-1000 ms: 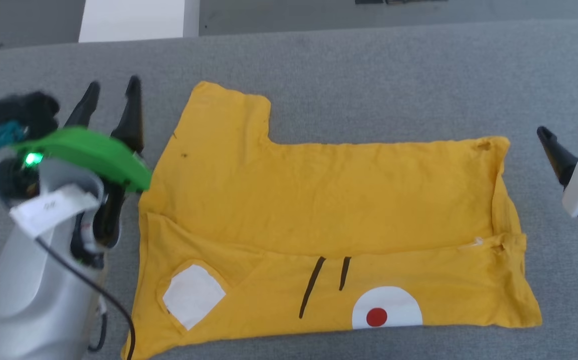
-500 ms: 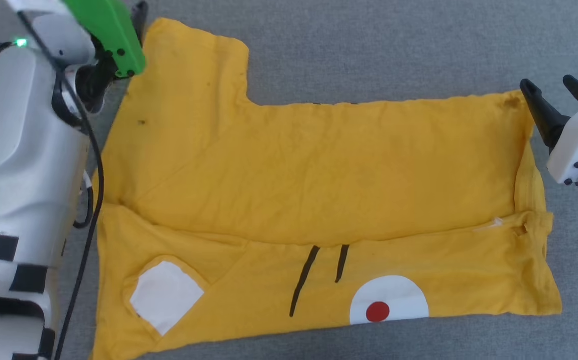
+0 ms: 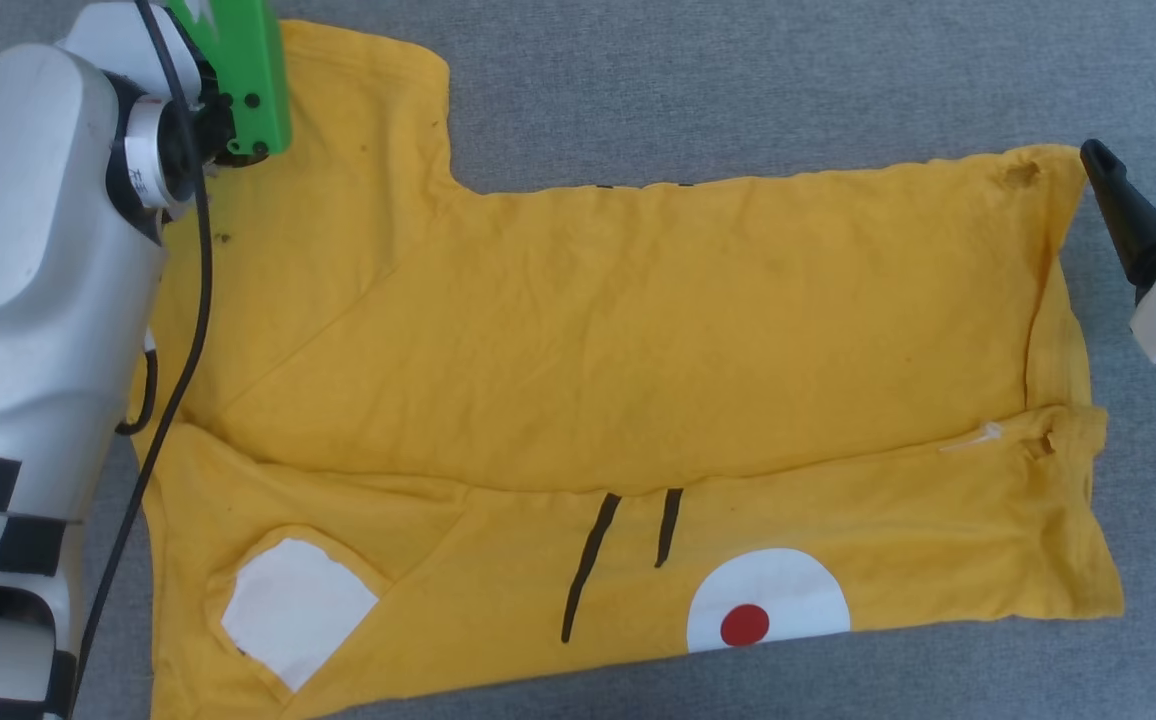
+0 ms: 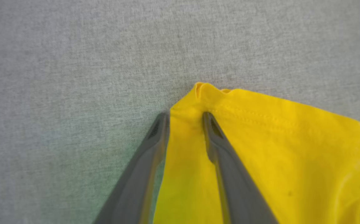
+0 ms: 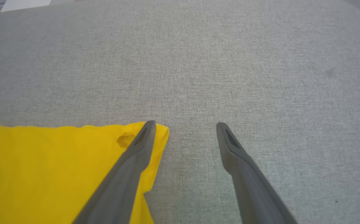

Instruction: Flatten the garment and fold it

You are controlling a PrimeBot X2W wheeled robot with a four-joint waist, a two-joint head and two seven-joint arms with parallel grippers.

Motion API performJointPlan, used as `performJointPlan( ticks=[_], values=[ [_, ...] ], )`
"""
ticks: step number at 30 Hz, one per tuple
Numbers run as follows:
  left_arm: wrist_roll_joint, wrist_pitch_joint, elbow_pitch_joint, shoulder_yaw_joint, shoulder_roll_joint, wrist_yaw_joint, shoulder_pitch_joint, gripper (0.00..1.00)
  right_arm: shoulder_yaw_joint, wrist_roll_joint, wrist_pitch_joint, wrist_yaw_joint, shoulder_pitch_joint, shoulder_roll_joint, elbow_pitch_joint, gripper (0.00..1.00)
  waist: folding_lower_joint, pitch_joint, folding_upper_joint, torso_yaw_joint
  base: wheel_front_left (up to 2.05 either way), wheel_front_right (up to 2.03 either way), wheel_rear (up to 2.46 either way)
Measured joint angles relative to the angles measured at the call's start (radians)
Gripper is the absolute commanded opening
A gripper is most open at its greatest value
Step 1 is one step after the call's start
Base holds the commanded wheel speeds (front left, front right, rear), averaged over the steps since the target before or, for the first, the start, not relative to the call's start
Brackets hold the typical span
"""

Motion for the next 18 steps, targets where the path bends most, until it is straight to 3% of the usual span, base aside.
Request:
performJointPlan(
  ticks=[7, 18],
  values=[
    [-0.065, -0.144, -0.072, 0.073, -0.013, -0.011, 0.063, 0.0, -0.002, -0.005, 0.038, 0.0, 0.007, -0.018, -0.015, 1.0, 0.0, -0.01, 0.0, 0.026, 0.0, 0.0, 0.0],
    [-0.117, -0.203, -0.262, 0.124, -0.008, -0.023, 0.121, 0.0, 0.129, -0.052, 0.317, 0.0, -0.06, -0.135, 0.032, 1.0, 0.0, -0.025, -0.0001, 0.07, 0.0, 0.0, 0.0]
  ],
)
